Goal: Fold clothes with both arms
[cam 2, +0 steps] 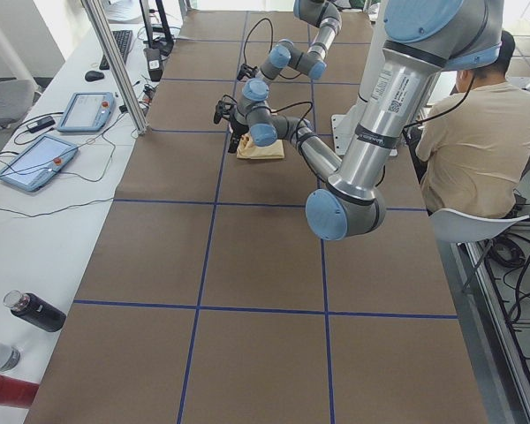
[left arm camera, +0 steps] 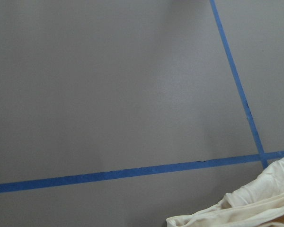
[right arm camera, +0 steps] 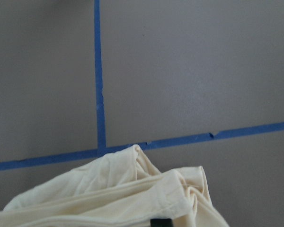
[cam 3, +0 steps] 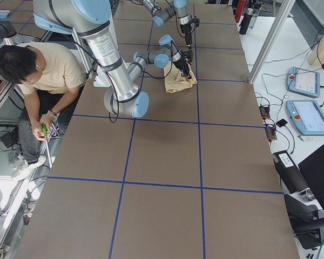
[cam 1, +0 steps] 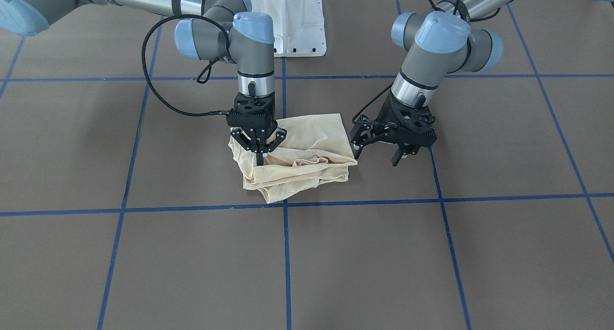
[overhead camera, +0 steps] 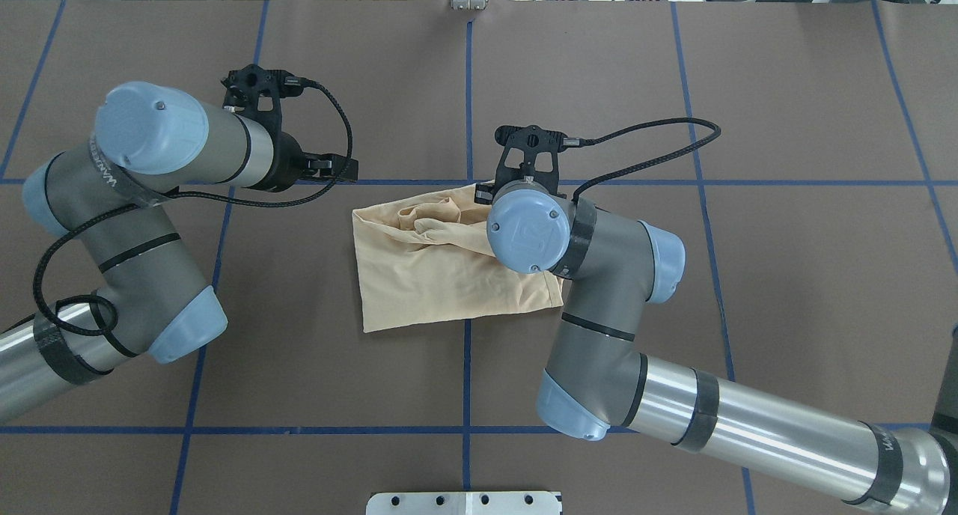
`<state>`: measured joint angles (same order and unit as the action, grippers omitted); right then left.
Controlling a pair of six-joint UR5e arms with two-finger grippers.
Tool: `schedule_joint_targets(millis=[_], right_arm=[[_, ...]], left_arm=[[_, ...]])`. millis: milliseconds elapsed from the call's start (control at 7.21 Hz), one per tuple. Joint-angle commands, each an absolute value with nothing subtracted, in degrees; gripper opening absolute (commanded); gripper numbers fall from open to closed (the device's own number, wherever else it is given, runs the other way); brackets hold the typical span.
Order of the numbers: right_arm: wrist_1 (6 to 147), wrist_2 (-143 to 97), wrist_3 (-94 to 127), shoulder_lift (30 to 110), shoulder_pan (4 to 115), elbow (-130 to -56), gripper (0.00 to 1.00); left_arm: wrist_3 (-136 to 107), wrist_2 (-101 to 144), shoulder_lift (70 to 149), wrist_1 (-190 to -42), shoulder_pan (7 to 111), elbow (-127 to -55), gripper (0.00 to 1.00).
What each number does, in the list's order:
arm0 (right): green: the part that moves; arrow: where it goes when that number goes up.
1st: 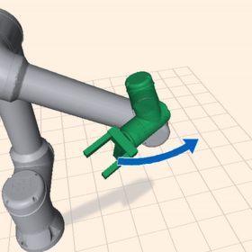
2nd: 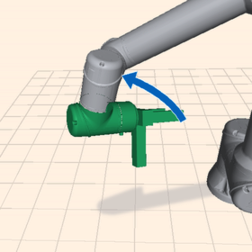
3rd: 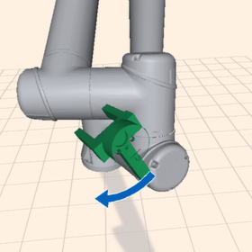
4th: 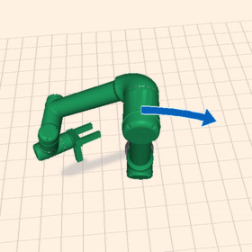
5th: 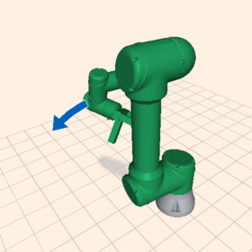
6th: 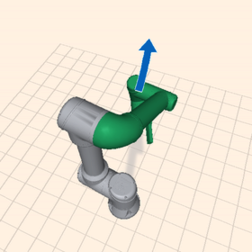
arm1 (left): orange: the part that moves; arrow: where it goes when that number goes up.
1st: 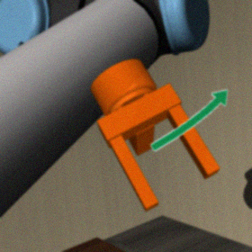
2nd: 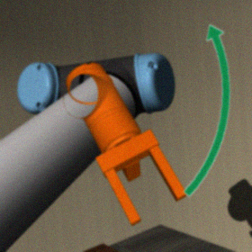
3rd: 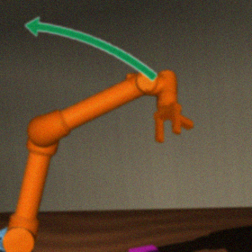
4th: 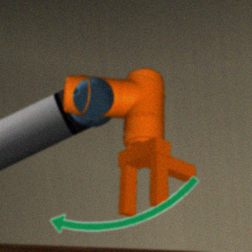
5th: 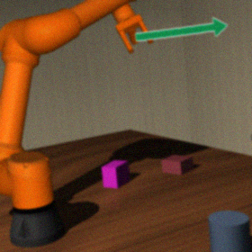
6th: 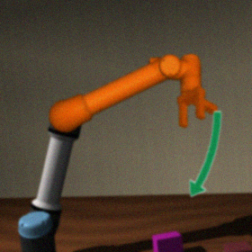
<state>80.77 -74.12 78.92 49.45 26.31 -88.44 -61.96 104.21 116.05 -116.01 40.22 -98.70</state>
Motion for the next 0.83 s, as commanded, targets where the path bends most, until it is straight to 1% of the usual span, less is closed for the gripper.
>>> schedule_joint_targets(millis=[0,139,416,555,693], right_arm=[[80.5,-74.4,78.5,45.9,28.6,-82.6,0.02],[79.9,-74.8,78.4,45.9,29.2,-82.6,0.98],[78.4,-85.6,76.1,45.4,33.8,-83.2,1.0],[78.7,-94.2,73.0,46.0,37.4,-84.2,1.0],[79.0,-101.4,68.9,49.5,41.9,-88.3,1.0]], left_arm=[[-62.1,104.2,116.0,-116.0,40.2,-98.8,1.0],[-62.1,104.2,116.0,-116.0,40.2,-98.8,1.0],[-61.4,104.6,115.9,-115.3,40.3,-101.1,1.0],[-60.0,107.0,114.8,-112.8,41.6,-103.6,1.0],[-53.7,108.8,112.3,-107.5,43.6,-108.9,1.0]])
